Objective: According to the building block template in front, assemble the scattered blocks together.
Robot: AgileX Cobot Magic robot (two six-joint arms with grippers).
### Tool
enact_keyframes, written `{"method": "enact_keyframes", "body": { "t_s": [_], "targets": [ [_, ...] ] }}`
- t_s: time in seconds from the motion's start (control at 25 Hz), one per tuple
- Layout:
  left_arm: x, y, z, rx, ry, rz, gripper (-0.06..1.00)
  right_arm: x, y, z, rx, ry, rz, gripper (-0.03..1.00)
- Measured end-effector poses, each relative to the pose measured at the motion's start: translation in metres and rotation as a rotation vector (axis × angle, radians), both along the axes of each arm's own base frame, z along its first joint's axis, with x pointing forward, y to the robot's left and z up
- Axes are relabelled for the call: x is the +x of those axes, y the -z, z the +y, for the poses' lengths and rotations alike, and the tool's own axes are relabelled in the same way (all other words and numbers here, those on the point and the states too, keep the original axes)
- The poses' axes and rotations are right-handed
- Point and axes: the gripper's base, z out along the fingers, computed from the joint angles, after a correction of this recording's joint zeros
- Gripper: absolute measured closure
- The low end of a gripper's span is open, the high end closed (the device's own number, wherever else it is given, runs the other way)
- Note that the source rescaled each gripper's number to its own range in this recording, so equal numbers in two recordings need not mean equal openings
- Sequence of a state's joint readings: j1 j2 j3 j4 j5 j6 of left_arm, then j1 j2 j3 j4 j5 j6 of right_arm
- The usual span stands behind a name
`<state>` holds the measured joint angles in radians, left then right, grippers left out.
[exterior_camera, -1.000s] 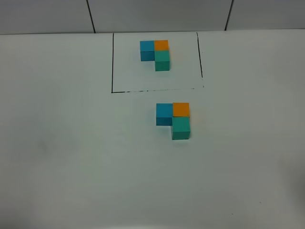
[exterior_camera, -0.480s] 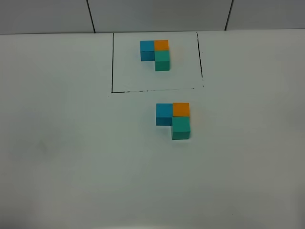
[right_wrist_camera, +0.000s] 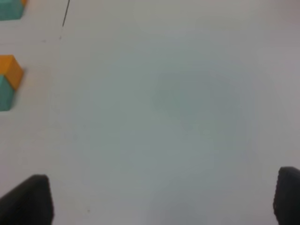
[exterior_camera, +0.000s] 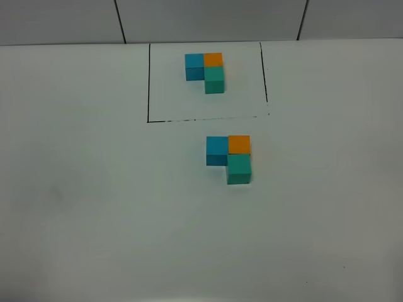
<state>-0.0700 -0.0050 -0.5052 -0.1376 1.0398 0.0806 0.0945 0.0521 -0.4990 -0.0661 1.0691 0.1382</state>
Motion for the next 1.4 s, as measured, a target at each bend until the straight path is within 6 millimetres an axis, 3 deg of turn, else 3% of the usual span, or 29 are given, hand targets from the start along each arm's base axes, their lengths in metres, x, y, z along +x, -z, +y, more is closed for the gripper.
{"method": "enact_keyframes", "body": {
  "t_s": [0.4, 1.4],
  "targets": [
    [0.0000, 0.0000, 0.0000, 0.000, 0.000, 0.000, 0.26, 0.0002, -0.0004, 0.0002, 0.001, -0.002, -0.005, 0.32],
    [0.0000, 0.0000, 0.0000, 0.000, 0.000, 0.000, 0.26, -0.0005, -0.0004, -0.0004, 0.001, 0.133, -0.005, 0.34]
  ]
}}
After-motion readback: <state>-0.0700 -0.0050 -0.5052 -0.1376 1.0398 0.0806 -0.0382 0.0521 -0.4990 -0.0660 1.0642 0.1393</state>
